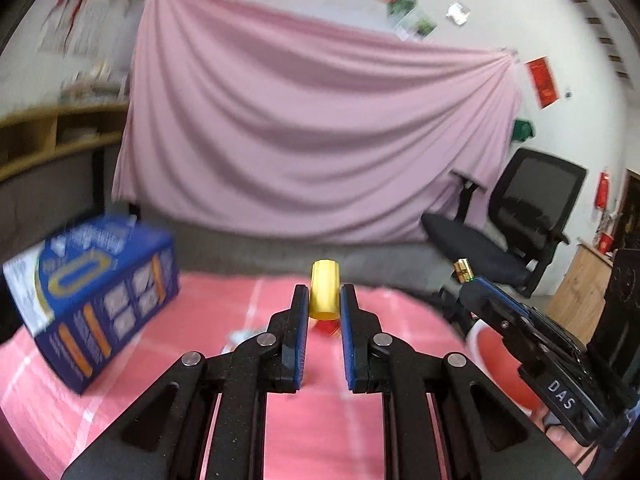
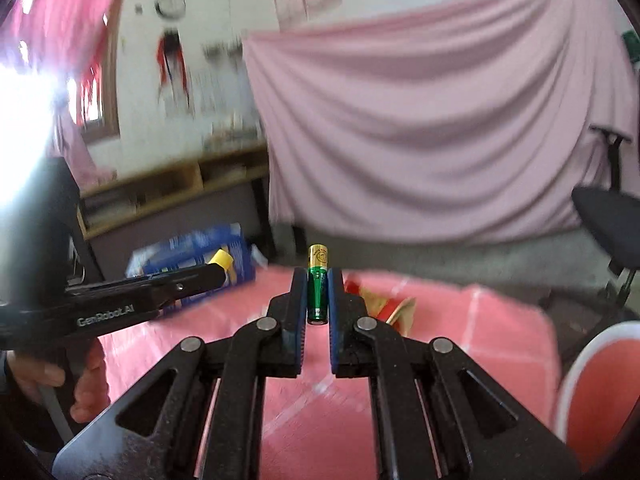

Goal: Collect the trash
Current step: 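Carry the yellow cap and green battery over the bucket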

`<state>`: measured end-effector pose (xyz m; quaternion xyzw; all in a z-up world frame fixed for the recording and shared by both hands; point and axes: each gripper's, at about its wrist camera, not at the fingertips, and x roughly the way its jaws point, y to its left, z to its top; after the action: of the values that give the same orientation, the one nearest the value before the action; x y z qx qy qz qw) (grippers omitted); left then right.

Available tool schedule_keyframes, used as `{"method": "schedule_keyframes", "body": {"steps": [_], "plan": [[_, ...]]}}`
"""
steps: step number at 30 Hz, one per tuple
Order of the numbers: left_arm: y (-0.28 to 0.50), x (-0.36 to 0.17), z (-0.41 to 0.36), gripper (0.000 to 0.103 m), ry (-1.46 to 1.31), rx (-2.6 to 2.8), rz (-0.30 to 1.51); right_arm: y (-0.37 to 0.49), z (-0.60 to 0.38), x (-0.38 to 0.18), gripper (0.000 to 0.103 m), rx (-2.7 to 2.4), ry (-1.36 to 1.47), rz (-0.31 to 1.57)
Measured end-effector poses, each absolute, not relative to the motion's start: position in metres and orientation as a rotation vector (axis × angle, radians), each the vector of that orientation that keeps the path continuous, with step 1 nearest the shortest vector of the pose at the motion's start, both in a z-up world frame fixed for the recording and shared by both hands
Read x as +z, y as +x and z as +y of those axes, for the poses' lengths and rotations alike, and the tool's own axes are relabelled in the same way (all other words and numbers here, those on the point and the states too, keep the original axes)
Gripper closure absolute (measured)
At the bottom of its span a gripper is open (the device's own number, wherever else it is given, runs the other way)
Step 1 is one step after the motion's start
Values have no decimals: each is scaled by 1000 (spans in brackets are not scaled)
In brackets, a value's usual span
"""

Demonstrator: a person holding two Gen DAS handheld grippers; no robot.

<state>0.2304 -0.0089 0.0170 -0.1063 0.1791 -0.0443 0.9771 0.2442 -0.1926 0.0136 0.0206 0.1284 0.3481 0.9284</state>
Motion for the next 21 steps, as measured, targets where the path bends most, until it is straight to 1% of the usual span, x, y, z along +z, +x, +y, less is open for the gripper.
{"method": "schedule_keyframes", "body": {"steps": [7,12,16,21], "plan": [[215,50,-68,91,-87,-157,184,214,-238,42,75,597,82,66],[211,63,-109,91,-27,-225,111,197,-278,56,75,467,107,-31],[214,67,-148,91,23,-285,81,189,-306,64,75,381,128,-65],[224,62,-197,91,54,-360,99,185,-344,58,75,291,145,-52]]}}
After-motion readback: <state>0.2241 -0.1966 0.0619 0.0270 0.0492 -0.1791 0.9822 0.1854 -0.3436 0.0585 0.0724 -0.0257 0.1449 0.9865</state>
